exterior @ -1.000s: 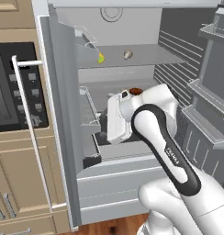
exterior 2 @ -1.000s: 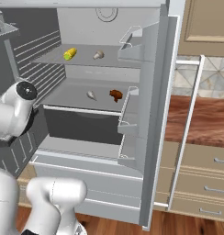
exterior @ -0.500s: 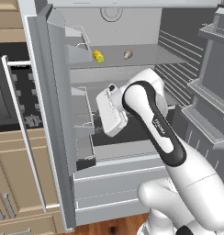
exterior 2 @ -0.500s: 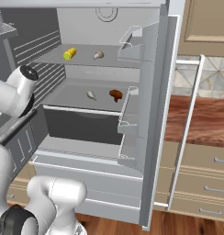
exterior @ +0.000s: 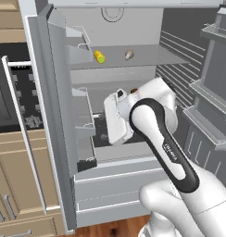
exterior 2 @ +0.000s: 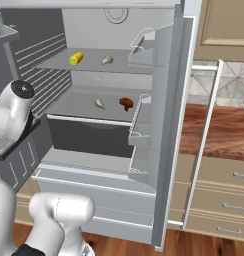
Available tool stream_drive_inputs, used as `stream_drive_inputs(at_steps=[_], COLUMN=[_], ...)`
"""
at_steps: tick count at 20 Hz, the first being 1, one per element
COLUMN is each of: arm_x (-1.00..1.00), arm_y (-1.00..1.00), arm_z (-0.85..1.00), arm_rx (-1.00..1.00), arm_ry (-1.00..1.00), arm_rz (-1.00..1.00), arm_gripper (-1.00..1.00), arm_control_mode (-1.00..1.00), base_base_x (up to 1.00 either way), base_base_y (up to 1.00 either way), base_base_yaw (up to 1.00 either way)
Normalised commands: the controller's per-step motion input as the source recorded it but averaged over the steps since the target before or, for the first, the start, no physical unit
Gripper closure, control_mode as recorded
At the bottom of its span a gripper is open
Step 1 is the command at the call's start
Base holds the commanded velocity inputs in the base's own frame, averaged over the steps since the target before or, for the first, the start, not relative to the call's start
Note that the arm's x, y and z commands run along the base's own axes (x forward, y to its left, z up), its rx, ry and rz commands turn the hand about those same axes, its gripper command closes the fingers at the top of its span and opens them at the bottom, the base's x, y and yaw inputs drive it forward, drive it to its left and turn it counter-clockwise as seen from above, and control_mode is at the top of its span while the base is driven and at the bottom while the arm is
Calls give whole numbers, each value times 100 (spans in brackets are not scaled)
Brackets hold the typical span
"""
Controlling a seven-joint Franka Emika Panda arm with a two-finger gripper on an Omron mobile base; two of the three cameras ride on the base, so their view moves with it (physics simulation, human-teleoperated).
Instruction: Gather the corn and mushroom from the fridge and place them on a tray on the dining counter. Then gather the chicken drumstick and fish from the fridge and place them on the other tray.
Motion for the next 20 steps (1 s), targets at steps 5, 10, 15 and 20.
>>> stream_drive_inputs(at_steps=[5, 10, 15, 20], arm_x=[0, 6, 3, 5], arm_y=[-61, -44, -59, -68], arm_z=[14, -3, 0, 0], arm_rx=[0, -1, -7, -2], arm_ry=[1, 0, 6, 5], arm_rz=[-10, -21, -72, -54], arm_gripper=[-100, -100, -100, -100], arm_control_mode=[-100, -100, -100, -100], base_base_x=[0, 0, 0, 0], base_base_y=[0, 0, 0, 0], base_base_yaw=[0, 0, 0, 0])
